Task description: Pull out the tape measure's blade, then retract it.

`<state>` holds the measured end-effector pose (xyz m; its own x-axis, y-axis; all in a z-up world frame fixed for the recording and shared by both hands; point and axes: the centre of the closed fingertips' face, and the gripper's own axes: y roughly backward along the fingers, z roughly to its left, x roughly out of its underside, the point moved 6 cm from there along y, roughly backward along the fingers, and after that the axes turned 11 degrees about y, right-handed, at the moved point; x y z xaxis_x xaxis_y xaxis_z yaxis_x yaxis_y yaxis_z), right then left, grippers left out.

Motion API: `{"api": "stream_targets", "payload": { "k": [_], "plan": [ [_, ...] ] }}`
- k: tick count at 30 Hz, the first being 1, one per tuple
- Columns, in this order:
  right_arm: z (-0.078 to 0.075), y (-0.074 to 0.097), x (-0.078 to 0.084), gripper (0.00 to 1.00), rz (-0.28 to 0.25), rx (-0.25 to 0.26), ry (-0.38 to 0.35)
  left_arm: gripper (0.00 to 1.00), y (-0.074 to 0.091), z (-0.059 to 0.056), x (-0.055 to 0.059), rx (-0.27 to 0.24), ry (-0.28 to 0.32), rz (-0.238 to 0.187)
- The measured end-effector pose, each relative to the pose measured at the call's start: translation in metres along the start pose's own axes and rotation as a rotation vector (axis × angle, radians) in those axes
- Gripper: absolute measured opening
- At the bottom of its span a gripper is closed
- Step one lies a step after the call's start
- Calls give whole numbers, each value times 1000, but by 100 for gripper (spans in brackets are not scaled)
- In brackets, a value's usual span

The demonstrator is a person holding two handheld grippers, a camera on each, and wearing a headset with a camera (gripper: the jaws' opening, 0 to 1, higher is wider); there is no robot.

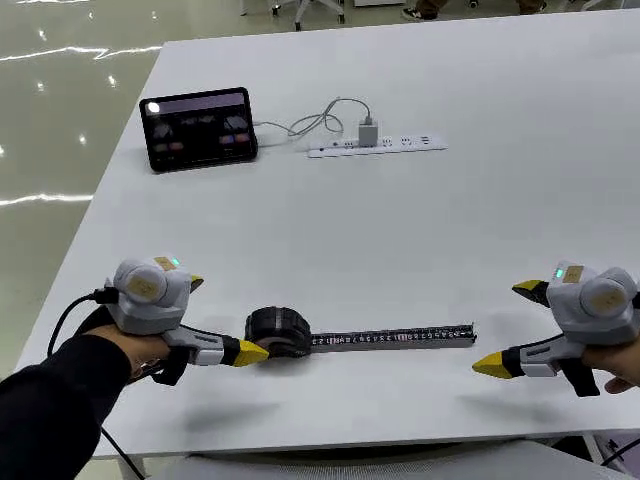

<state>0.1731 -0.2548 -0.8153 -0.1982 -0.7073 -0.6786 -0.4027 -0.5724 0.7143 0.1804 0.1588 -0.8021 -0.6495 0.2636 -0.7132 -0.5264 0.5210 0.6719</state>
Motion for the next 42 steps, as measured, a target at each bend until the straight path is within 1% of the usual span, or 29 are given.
{"api": "stream_targets", "payload": {
  "k": [2,4,5,6,7,8,9,10,11,13,15,16,18,19,21,23,25,28,31,33,34,36,38,40,42],
  "plan": [
    [2,2,2,87,0,6,11,100,4,0,5,-2,8,-19],
    [4,6,5,88,-2,17,14,100,9,2,9,-33,29,-37],
    [4,9,7,90,-9,28,10,100,13,3,7,-48,28,-101],
    [4,12,7,90,-20,38,-1,100,16,3,8,-49,45,-126],
    [4,14,8,91,-27,41,-8,100,19,2,10,-53,60,-131],
    [3,17,11,93,-37,54,-21,100,23,3,15,-65,58,-114],
    [3,20,11,94,-46,63,-24,100,26,3,17,-73,54,-115],
    [4,25,12,95,-57,74,-29,100,30,2,19,-82,55,-130],
    [5,28,13,96,-62,71,-33,100,33,2,21,-82,59,-137],
    [6,33,18,97,-65,87,-48,100,39,3,25,-96,71,-147],
    [7,37,22,96,-59,103,-53,100,43,3,30,-108,72,-150],
    [8,41,24,96,-67,114,-57,100,45,2,34,-107,73,-151],
    [12,46,27,98,-78,119,-84,100,50,1,39,-115,77,-140],
    [13,47,29,99,-76,121,-86,100,52,1,39,-117,78,-140],
    [15,52,34,100,-72,127,-92,100,59,0,39,-116,76,-162],
    [17,57,38,100,-69,130,-100,100,65,0,39,-118,81,-162],
    [17,63,41,100,-72,141,-102,100,70,-1,40,-120,82,-174],
    [18,70,44,100,-74,154,-100,100,73,0,45,-124,94,-169],
    [20,75,45,100,-69,158,-112,100,75,-1,48,-118,106,-161],
    [20,77,44,100,-75,167,-107,100,75,1,48,-127,87,-155],
    [20,78,44,100,-73,169,-108,100,75,2,48,-132,76,-159],
    [20,80,46,100,-69,176,-113,100,74,2,48,-126,90,-154],
    [20,81,47,100,-63,177,-117,100,73,0,48,-120,85,-147],
    [20,82,49,100,-58,176,-119,100,72,-1,47,-115,76,-151],
    [21,83,49,100,-52,179,-123,100,72,-2,46,-114,79,-151]
  ]
}}
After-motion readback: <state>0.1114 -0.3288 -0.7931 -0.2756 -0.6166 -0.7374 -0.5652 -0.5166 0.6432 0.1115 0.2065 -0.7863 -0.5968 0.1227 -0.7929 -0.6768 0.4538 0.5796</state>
